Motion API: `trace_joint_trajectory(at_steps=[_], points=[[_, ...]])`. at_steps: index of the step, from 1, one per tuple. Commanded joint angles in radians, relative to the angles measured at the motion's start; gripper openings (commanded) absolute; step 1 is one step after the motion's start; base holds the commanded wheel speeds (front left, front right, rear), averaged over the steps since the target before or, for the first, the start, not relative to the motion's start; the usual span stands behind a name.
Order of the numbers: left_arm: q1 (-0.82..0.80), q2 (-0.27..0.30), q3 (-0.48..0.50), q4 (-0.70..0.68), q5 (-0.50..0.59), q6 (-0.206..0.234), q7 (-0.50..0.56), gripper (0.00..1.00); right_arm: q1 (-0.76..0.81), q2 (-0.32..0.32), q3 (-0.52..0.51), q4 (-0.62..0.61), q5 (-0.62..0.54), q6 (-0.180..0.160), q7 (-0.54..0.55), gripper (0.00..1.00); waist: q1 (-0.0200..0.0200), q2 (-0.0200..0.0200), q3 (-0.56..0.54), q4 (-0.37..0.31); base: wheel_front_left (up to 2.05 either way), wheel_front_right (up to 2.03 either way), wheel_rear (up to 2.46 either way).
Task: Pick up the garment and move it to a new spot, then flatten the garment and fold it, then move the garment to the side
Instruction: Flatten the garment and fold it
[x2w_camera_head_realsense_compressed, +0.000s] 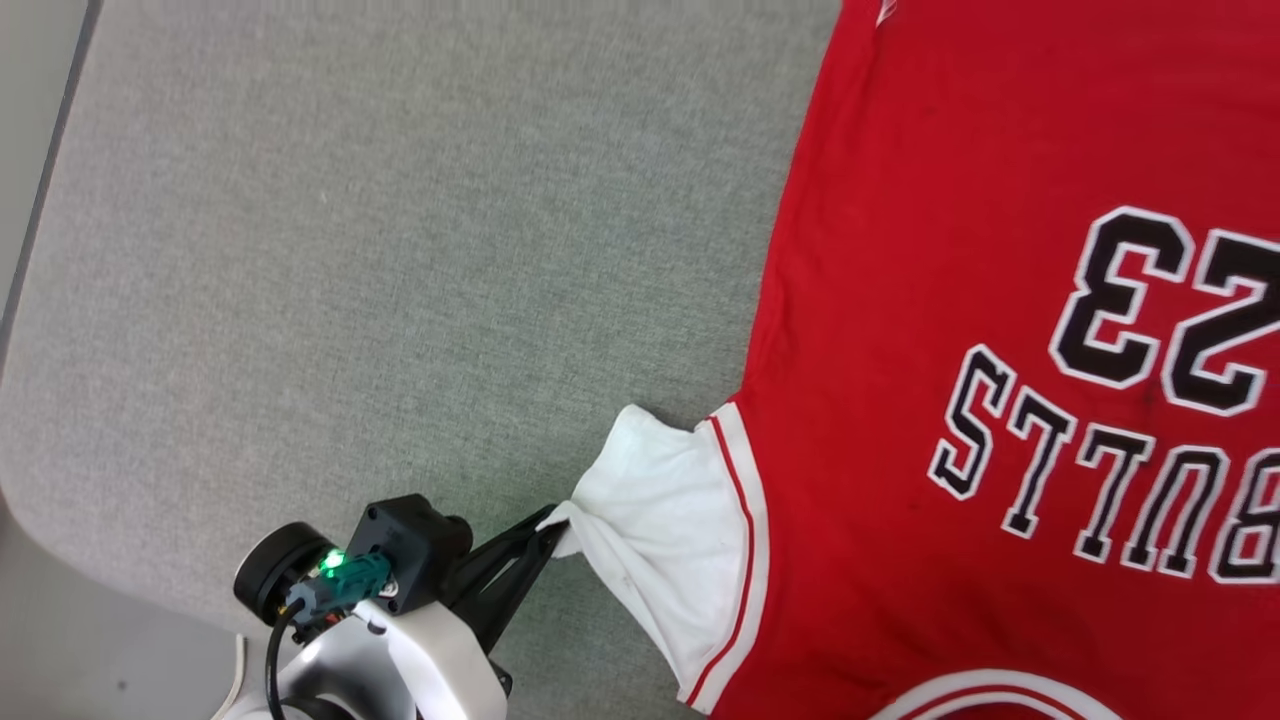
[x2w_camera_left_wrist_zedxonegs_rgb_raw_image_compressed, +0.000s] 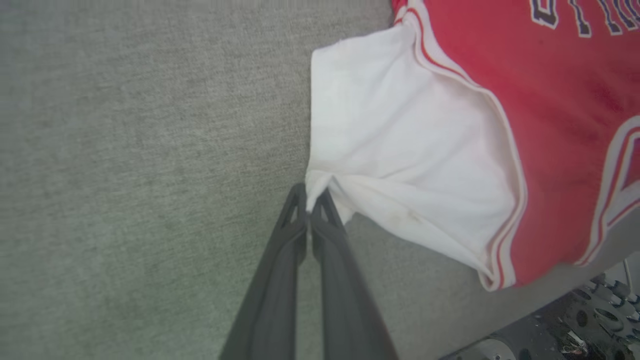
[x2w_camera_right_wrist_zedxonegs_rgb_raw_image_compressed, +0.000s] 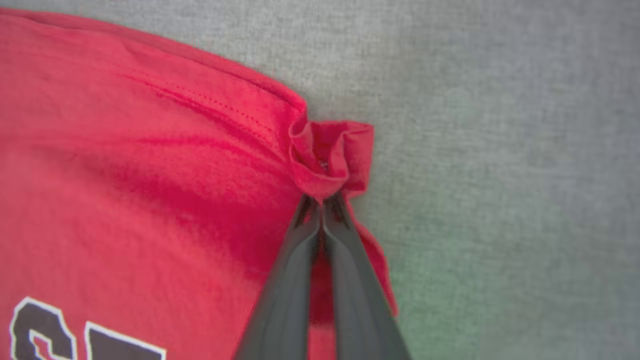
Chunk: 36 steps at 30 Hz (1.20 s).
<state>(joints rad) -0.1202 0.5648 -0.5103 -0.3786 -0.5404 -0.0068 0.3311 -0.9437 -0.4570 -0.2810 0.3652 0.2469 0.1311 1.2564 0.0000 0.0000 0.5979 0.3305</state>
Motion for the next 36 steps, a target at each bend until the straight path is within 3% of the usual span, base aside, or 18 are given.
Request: trace_joint_trajectory(at_steps=[1, 5, 19, 28, 36], points=[[0.012, 0.009, 0.003, 0.000, 0.002, 0.008, 0.005, 0.00, 0.079, 0.012, 0.001, 0.036, 0.005, -0.001, 0.000, 0.00, 0.0000, 0.0000, -0.056, -0.036, 0.00, 0.00, 0.00], [0.032, 0.022, 0.004, -0.002, 0.000, 0.018, 0.018, 0.00, 0.148, 0.057, -0.039, 0.047, 0.048, -0.001, -0.017, 0.00, 0.0000, 0.0000, -0.132, -0.074, 0.00, 0.00, 0.00], [0.120, 0.062, 0.008, 0.006, 0.033, 0.089, 0.037, 0.00, 0.496, 0.074, 0.008, -0.014, 0.201, -0.001, -0.079, 0.00, 0.0000, 0.0000, -0.376, -0.218, 0.00, 0.00, 0.00], [0.160, 0.027, 0.011, 0.017, 0.008, 0.122, 0.008, 0.00, 0.745, 0.081, -0.021, -0.140, 0.292, -0.001, -0.080, 0.00, 0.0000, 0.0000, -0.470, -0.278, 0.00, 0.00, 0.00], [0.186, -0.001, 0.020, 0.035, -0.019, 0.145, -0.026, 0.00, 0.930, 0.138, -0.063, -0.226, 0.306, -0.001, -0.078, 0.00, 0.0000, 0.0000, -0.510, -0.309, 0.00, 0.00, 0.00]])
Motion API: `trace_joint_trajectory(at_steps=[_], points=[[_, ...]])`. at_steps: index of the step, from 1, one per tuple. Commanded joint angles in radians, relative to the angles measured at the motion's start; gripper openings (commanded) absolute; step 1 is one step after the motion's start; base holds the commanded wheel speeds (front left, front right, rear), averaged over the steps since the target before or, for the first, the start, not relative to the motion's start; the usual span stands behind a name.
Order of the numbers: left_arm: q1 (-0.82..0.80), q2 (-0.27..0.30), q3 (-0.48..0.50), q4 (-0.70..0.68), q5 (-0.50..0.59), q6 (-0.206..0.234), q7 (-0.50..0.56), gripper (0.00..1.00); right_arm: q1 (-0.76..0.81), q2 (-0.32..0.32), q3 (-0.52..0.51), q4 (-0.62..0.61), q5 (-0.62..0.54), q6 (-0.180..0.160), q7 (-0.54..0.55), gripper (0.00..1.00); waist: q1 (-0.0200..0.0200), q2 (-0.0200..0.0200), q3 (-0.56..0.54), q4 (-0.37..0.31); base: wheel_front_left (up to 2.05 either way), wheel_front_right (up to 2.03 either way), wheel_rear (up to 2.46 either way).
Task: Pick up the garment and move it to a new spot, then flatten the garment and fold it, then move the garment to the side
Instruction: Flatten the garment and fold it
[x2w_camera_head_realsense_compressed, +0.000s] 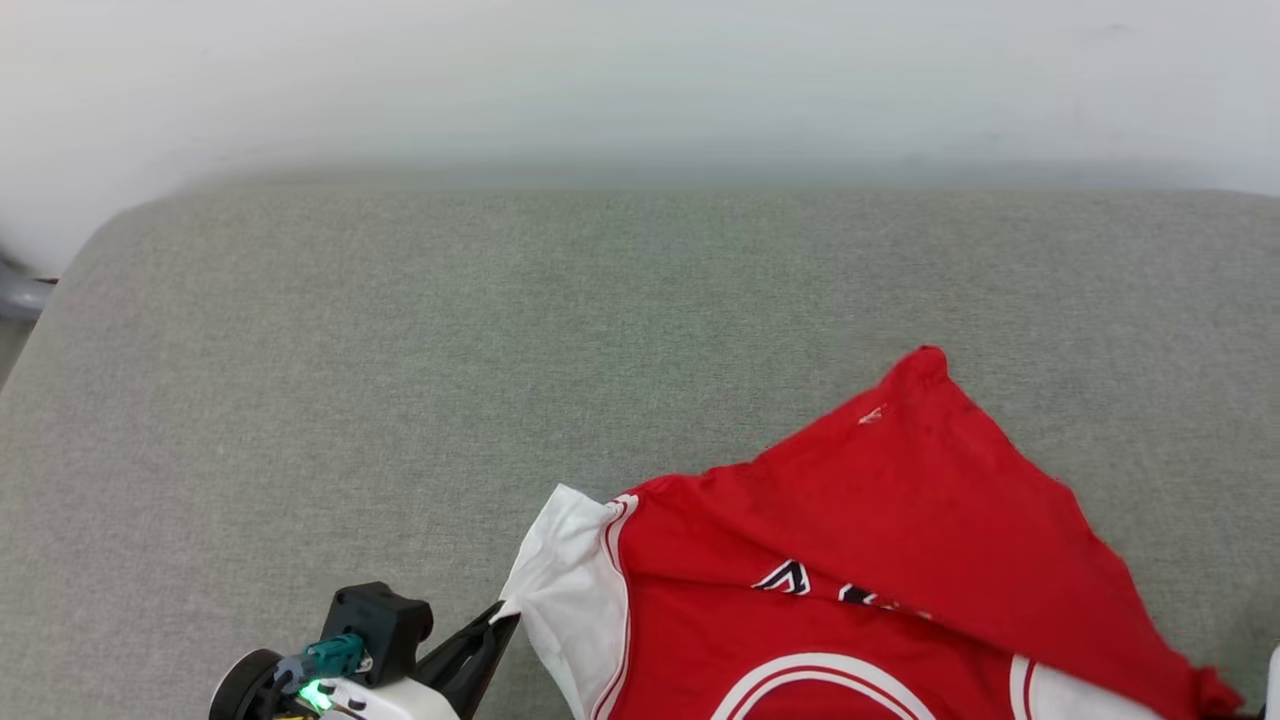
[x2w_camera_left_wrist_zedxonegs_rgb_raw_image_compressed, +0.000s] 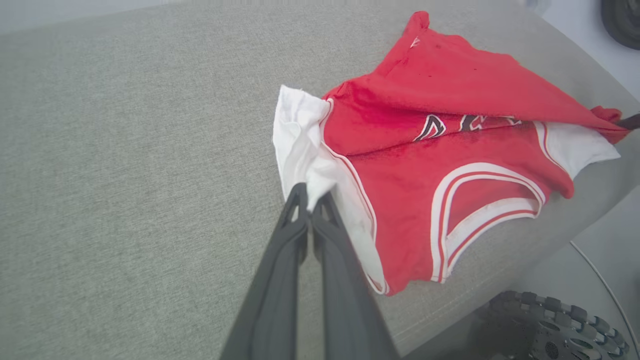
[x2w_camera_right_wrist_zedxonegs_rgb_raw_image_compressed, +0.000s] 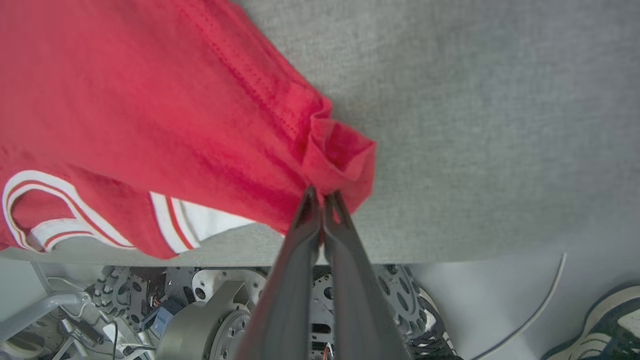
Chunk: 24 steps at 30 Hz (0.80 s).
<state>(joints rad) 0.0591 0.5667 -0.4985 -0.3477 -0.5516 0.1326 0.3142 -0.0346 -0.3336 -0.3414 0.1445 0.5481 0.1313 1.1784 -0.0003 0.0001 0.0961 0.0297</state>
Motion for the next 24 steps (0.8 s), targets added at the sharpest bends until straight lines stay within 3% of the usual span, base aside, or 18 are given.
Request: trace_joint_trajectory(at_steps=[1, 11, 12, 13, 24], points=[[0.011, -0.006, 0.009, 0.008, -0.009, 0.008, -0.012, 0.00, 0.038, 0.022, -0.008, -0.005, 0.003, -0.001, -0.003, 0.00, 0.0003, -0.0001, -0.012, -0.010, 0.00, 0.00, 0.00], [-0.002, -0.019, 0.003, 0.022, -0.018, 0.003, -0.021, 0.00, 0.063, 0.049, -0.017, 0.034, 0.008, -0.001, -0.035, 0.00, 0.0003, -0.0001, -0.020, -0.016, 0.00, 0.00, 0.00], [-0.004, -0.017, 0.002, 0.022, -0.017, 0.002, -0.021, 0.00, 0.061, 0.043, -0.010, 0.032, 0.008, -0.001, -0.041, 0.08, 0.0003, -0.0001, -0.019, -0.015, 0.00, 0.00, 0.00], [-0.005, -0.016, 0.002, 0.021, -0.016, 0.002, -0.020, 0.00, 0.060, 0.035, -0.005, 0.031, 0.008, -0.001, -0.048, 1.00, 0.0003, -0.0001, -0.017, -0.014, 0.00, 0.00, 0.00], [-0.031, -0.013, -0.004, 0.007, -0.008, -0.007, -0.021, 0.00, -0.057, -0.076, 0.121, -0.123, 0.109, -0.001, -0.008, 1.00, 0.0003, -0.0001, 0.033, 0.018, 0.00, 0.00, 0.00]])
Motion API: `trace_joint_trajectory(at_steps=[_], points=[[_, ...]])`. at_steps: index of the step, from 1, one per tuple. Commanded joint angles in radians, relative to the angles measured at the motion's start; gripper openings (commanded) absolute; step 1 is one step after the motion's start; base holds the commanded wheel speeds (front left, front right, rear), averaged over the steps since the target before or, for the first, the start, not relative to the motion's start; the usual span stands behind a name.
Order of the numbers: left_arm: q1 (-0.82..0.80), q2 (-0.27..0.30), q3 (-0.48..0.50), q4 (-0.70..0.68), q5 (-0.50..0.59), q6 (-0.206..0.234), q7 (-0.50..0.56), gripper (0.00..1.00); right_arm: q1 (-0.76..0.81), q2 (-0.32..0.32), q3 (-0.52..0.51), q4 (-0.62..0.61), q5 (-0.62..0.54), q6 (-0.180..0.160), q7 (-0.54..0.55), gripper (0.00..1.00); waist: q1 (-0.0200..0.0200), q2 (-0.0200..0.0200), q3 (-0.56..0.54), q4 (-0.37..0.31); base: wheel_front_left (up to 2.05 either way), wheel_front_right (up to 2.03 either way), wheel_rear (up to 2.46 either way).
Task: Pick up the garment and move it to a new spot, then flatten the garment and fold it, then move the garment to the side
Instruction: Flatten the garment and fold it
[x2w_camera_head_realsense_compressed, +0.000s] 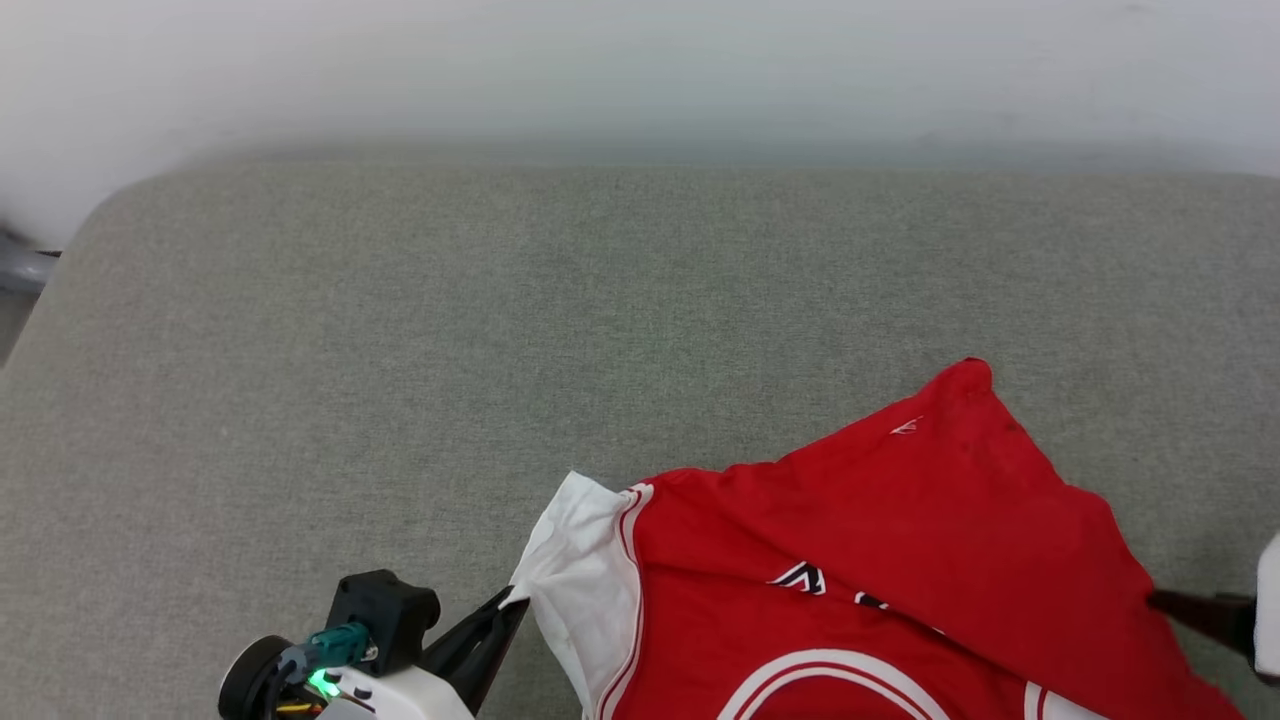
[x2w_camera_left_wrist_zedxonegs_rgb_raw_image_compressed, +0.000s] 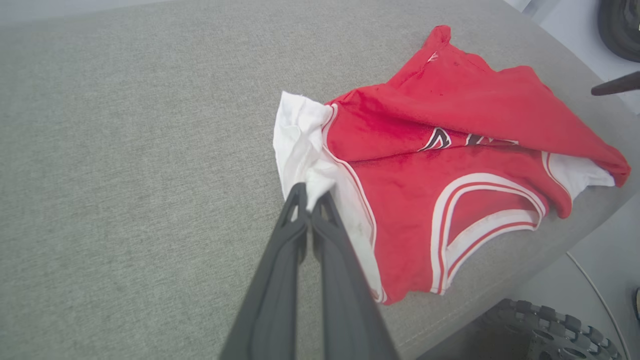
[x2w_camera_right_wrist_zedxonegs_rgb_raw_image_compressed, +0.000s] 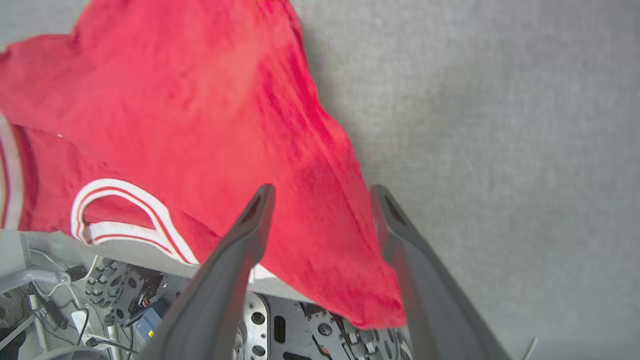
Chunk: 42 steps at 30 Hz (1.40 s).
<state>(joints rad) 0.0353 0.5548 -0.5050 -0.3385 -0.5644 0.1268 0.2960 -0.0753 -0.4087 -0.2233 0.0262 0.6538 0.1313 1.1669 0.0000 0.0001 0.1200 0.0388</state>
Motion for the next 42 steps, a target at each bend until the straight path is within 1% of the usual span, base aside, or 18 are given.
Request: trace_joint_trajectory(at_steps=[1, 3, 6, 9, 12, 21, 29, 36, 39, 40, 42], points=[[-0.010, -0.003, 0.002, -0.005, 0.002, -0.002, -0.003, 0.00, -0.043, -0.003, 0.009, -0.025, 0.008, -0.001, 0.014, 1.00, 0.0000, -0.0001, 0.018, 0.016, 0.00, 0.00, 0.00], [-0.016, -0.006, 0.001, -0.008, -0.002, -0.005, -0.004, 0.00, -0.079, 0.001, 0.025, -0.054, 0.008, -0.001, 0.034, 1.00, 0.0000, -0.0001, 0.036, 0.030, 0.00, 0.00, 0.00], [-0.031, -0.006, -0.003, -0.012, 0.005, -0.011, -0.006, 0.00, -0.159, 0.031, 0.047, -0.070, -0.006, -0.001, 0.067, 1.00, 0.0000, -0.0001, 0.069, 0.056, 0.00, 0.00, 0.00], [-0.051, -0.013, -0.014, -0.015, 0.008, -0.023, -0.008, 0.00, -0.226, 0.046, 0.065, -0.051, -0.049, -0.001, 0.091, 1.00, 0.0000, -0.0001, 0.105, 0.088, 0.00, 0.00, 0.00], [-0.072, -0.017, -0.027, -0.015, 0.008, -0.040, -0.004, 0.00, -0.277, 0.058, 0.080, -0.011, -0.090, -0.001, 0.091, 1.00, 0.0000, -0.0001, 0.142, 0.124, 0.00, 0.00, 0.00], [-0.121, -0.037, -0.045, -0.009, 0.019, -0.061, -0.019, 0.00, -0.415, 0.021, 0.094, 0.126, -0.177, -0.001, 0.050, 1.00, 0.0000, -0.0001, 0.223, 0.205, 0.00, 0.00, 0.00], [-0.146, -0.053, -0.057, 0.000, 0.019, -0.071, -0.028, 0.00, -0.473, -0.004, 0.125, 0.223, -0.220, -0.001, 0.012, 1.00, 0.0000, -0.0001, 0.260, 0.249, 0.00, 0.00, 0.00], [-0.150, -0.066, -0.070, 0.016, 0.017, -0.077, -0.036, 0.00, -0.471, -0.008, 0.149, 0.293, -0.241, -0.001, -0.016, 1.00, 0.0000, -0.0001, 0.265, 0.273, 0.00, 0.00, 0.00], [-0.153, -0.071, -0.077, 0.023, 0.018, -0.079, -0.039, 0.00, -0.464, 0.003, 0.156, 0.321, -0.238, -0.001, -0.021, 1.00, 0.0000, -0.0001, 0.265, 0.277, 0.00, 0.00, 0.00], [-0.153, -0.071, -0.078, 0.025, 0.018, -0.080, -0.039, 0.00, -0.461, 0.006, 0.161, 0.328, -0.236, -0.001, -0.024, 0.76, 0.0000, -0.0001, 0.263, 0.278, 0.00, 0.00, 0.00], [-0.153, -0.071, -0.081, 0.030, 0.017, -0.080, -0.039, 0.00, -0.460, 0.011, 0.166, 0.338, -0.237, -0.001, -0.043, 0.00, 0.0000, -0.0001, 0.258, 0.278, 0.00, 0.00, 0.00]])
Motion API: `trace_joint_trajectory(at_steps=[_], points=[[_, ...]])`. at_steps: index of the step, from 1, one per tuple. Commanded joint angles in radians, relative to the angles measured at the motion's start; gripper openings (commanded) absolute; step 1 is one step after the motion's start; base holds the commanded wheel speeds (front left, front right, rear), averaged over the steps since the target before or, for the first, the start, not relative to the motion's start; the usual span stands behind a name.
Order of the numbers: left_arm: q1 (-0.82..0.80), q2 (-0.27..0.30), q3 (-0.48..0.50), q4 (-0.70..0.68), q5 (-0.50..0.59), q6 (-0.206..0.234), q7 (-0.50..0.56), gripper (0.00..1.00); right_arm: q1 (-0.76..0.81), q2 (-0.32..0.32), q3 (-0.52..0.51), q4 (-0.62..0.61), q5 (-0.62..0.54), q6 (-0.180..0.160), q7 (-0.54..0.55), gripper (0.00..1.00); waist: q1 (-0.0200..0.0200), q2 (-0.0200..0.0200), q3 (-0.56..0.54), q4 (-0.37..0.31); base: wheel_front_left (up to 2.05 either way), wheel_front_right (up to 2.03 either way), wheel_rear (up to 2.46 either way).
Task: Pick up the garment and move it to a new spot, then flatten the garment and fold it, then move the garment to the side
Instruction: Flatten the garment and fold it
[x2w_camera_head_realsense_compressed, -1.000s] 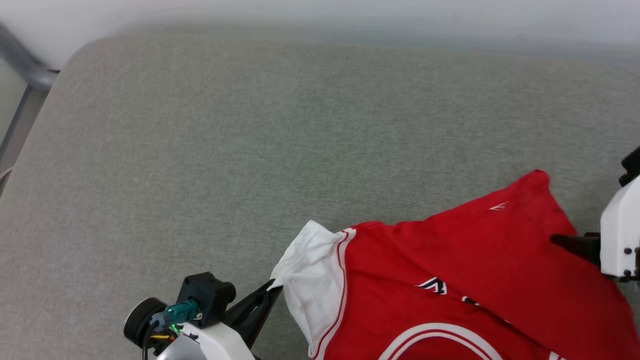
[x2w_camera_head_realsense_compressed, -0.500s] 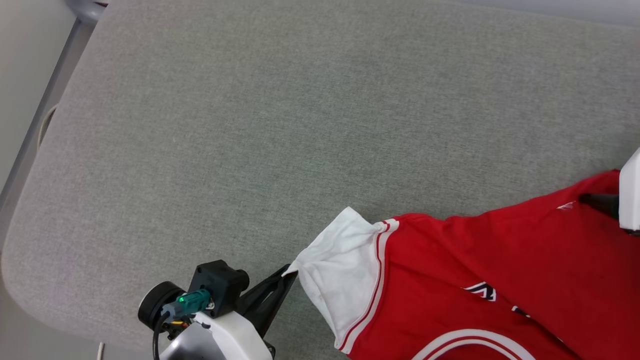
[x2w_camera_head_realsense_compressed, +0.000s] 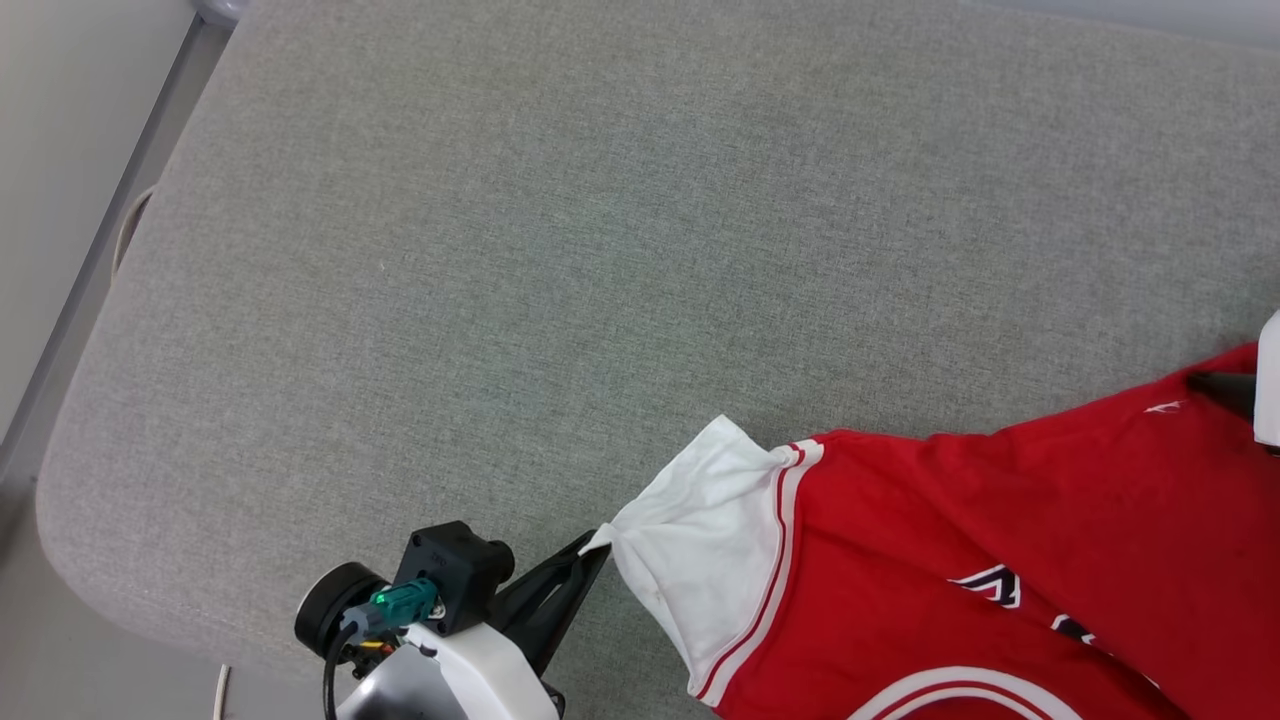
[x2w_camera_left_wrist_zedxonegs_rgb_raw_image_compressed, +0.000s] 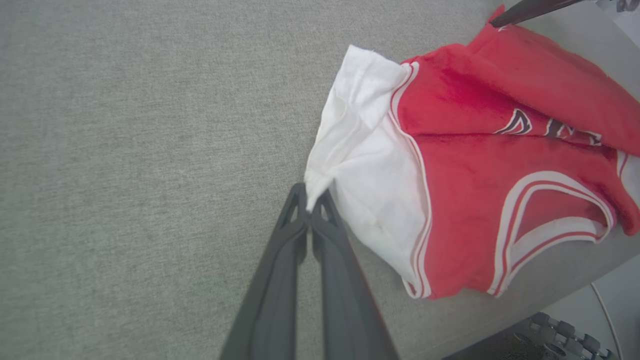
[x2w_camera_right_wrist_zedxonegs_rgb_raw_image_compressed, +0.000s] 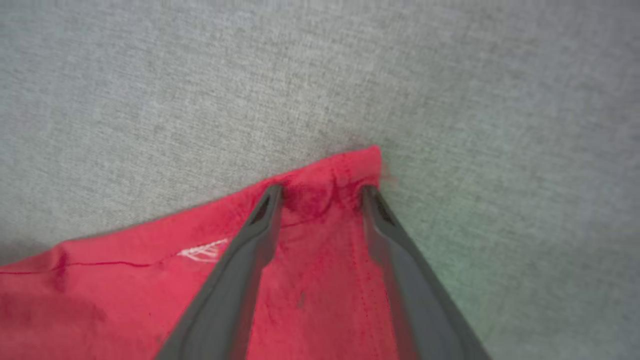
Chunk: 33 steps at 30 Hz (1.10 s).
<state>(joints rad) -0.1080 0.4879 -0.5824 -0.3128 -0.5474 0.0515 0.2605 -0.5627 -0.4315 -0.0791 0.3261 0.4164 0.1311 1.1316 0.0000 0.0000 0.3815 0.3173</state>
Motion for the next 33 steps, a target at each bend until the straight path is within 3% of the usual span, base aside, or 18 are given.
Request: trace_joint_trajectory(at_steps=[1, 10, 21, 33], points=[[-0.007, -0.003, -0.003, 0.005, -0.002, -0.003, -0.003, 0.00, 0.027, 0.036, 0.021, 0.042, -0.003, -0.001, -0.020, 0.00, 0.0000, 0.0000, -0.008, -0.002, 0.00, 0.00, 0.00], [0.011, 0.021, 0.007, 0.007, -0.009, 0.009, 0.008, 0.00, -0.021, 0.037, 0.020, 0.078, 0.027, -0.001, -0.174, 0.00, 0.0000, 0.0000, -0.079, -0.035, 0.00, 0.00, 0.00], [0.019, 0.058, 0.042, -0.020, -0.010, 0.037, 0.014, 0.00, -0.072, -0.005, 0.028, 0.076, 0.088, -0.001, -0.309, 0.00, 0.0000, 0.0000, -0.189, -0.105, 0.00, 0.00, 0.00], [-0.111, 0.083, 0.158, -0.092, -0.029, 0.064, 0.016, 0.00, -0.118, -0.012, 0.023, -0.032, 0.133, -0.001, -0.393, 0.00, 0.0000, 0.0000, -0.305, -0.207, 0.00, 0.00, 0.00]])
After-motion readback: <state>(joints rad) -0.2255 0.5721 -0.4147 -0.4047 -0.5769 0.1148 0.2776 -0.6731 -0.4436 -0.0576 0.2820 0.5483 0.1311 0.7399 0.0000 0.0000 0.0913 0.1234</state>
